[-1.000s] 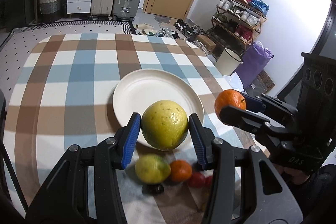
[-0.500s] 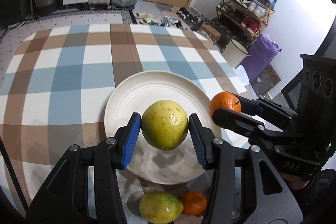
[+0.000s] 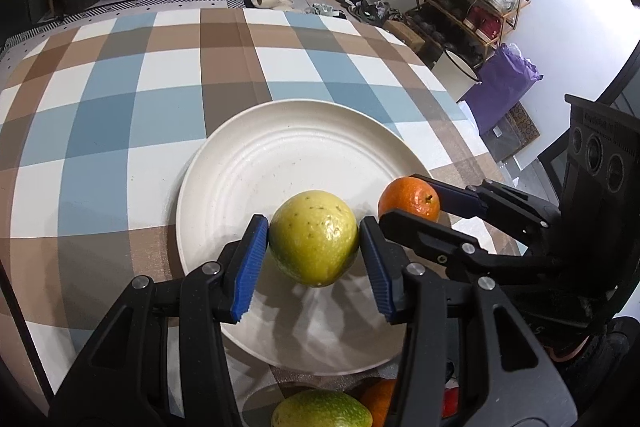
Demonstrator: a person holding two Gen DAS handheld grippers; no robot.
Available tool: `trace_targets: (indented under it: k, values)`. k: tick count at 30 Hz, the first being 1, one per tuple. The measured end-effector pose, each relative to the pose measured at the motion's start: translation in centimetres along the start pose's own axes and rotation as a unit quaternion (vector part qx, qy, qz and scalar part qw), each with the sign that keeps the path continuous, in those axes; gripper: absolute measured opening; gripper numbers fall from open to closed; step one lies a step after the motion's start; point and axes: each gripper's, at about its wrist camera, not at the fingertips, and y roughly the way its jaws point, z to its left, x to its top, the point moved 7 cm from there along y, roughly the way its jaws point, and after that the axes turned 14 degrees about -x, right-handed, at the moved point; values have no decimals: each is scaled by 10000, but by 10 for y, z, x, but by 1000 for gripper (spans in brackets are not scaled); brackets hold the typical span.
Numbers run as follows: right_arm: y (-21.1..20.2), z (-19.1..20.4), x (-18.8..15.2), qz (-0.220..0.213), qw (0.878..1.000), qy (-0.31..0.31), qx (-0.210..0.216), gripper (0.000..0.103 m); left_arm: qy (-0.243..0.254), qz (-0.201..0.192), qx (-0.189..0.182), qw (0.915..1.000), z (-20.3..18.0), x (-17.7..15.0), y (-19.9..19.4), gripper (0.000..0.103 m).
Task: Organize fruits
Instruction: 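Lower pomelo and orange onto the white plate and open both tools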
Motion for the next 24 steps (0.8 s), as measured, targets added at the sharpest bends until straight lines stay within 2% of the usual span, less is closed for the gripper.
trace_targets:
  k: [6,11,12,15,17,21,24]
  values:
    - [6,-5,-7,57,9999,96,6,43,-63,91,-102,9999,0,0,9,45]
    - [-1,-10,-5,-37,9997,242,10,59,97,-3,-75,9999,-7,4,1,45]
    - [-5,-11,-4,-103,9996,269,4,60,127,-18,-68,9999,-9,4,-2,45]
    - [-18,-15,0,-284,9991,319,-24,60,135,-105,0,9999,-11,4,-12,49]
    - [-27,-17,1,-385,9986,366,-64,65,102,-172,43,9998,-12,4,-20,50]
    - [-46,-22,3,-543,9975,443,-122,66,84,-311,166,9993,-13,1,-39,54]
    - [-60,-21,2,-644,9968,443,-154,67,84,-426,286,9986,-15,-5,-55,62]
